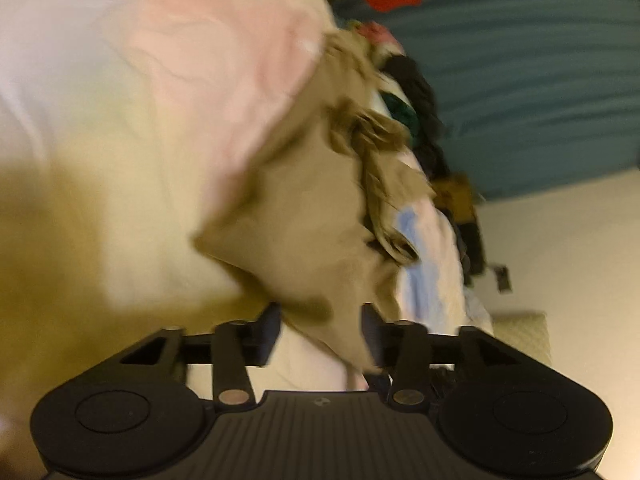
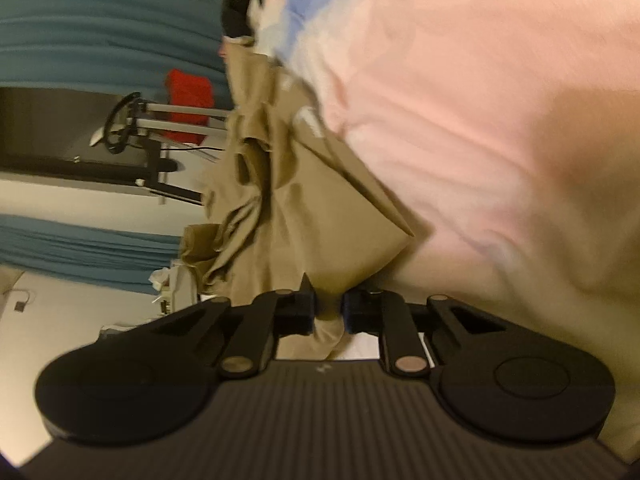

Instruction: Fold clothes

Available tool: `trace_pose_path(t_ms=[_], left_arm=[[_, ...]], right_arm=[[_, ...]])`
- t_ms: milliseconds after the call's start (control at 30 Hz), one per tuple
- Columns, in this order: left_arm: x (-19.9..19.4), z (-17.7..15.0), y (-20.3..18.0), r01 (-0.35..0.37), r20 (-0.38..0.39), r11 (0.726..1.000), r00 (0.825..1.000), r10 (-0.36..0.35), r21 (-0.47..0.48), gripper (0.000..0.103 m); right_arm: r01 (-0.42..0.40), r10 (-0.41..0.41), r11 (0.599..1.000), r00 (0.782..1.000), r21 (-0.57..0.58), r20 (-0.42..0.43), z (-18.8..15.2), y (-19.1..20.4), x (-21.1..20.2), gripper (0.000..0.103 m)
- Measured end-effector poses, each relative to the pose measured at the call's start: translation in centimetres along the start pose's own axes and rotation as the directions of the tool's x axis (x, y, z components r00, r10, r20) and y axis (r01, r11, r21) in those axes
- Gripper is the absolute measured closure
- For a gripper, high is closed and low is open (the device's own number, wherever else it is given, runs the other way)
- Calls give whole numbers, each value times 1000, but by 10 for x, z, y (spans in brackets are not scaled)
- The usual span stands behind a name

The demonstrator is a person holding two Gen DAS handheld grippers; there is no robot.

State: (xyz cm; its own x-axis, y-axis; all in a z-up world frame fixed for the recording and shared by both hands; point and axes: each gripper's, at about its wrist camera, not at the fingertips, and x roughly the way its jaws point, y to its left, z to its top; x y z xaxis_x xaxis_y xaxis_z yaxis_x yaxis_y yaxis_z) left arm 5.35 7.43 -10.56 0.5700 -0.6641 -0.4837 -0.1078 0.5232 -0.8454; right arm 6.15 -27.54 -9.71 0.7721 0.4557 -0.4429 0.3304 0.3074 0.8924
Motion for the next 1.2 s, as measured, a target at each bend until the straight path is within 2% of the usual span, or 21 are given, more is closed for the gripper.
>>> trace_pose_path(t_ms=[100, 200, 300, 367, 467, 533, 567, 600, 700, 867, 1033, 1100, 1200], left_arm=[[10, -10, -8, 58, -60, 998, 997, -57, 14, 30], [30, -22, -11, 67, -116, 998, 991, -68, -12, 29], [47, -16, 0, 48, -91, 993, 994, -58, -109, 30], [55, -10, 8, 39, -58, 985, 997, -49, -168, 35], [49, 0, 16, 30, 30, 983, 999, -25, -183, 44], [42, 3, 21, 19, 69, 981, 998, -6, -193, 54], [39, 4, 24, 8, 83, 980, 997, 9, -200, 65], [37, 3, 27, 3, 94, 978, 995, 18, -211, 69], [29, -3, 35, 18, 123, 968, 992, 13, -248, 74], [16, -17, 33, 13, 177, 972, 984, 30, -235, 75], [8, -22, 32, 8, 188, 970, 981, 40, -245, 78], [3, -22, 30, 13, 200, 974, 979, 34, -228, 85], [-5, -23, 22, 28, 229, 985, 973, 11, -168, 89]], right_arm=[[-24, 24, 999, 1000, -39, 16, -1, 7, -6, 88], [-52, 53, 998, 998, -33, 19, 1, 9, -10, 89], [-72, 73, 997, 997, -28, 26, 3, 10, -14, 89], [-81, 83, 996, 996, -30, 35, 4, 10, -18, 89], [-84, 86, 996, 995, -38, 59, 7, 11, -24, 90], [-87, 90, 996, 993, -34, 77, 9, 10, -27, 90], [-90, 92, 995, 992, -30, 83, 11, 9, -29, 90], [-91, 93, 995, 992, -29, 86, 11, 9, -29, 90], [-90, 93, 995, 991, -37, 92, 12, 10, -30, 90], [-49, 55, 997, 992, -58, 113, 6, 3, -35, 90], [-36, 46, 996, 991, -78, 128, 4, 3, -38, 90], [-36, 47, 995, 991, -88, 127, 3, 4, -40, 90], [-37, 50, 994, 990, -102, 134, 1, 7, -42, 90]])
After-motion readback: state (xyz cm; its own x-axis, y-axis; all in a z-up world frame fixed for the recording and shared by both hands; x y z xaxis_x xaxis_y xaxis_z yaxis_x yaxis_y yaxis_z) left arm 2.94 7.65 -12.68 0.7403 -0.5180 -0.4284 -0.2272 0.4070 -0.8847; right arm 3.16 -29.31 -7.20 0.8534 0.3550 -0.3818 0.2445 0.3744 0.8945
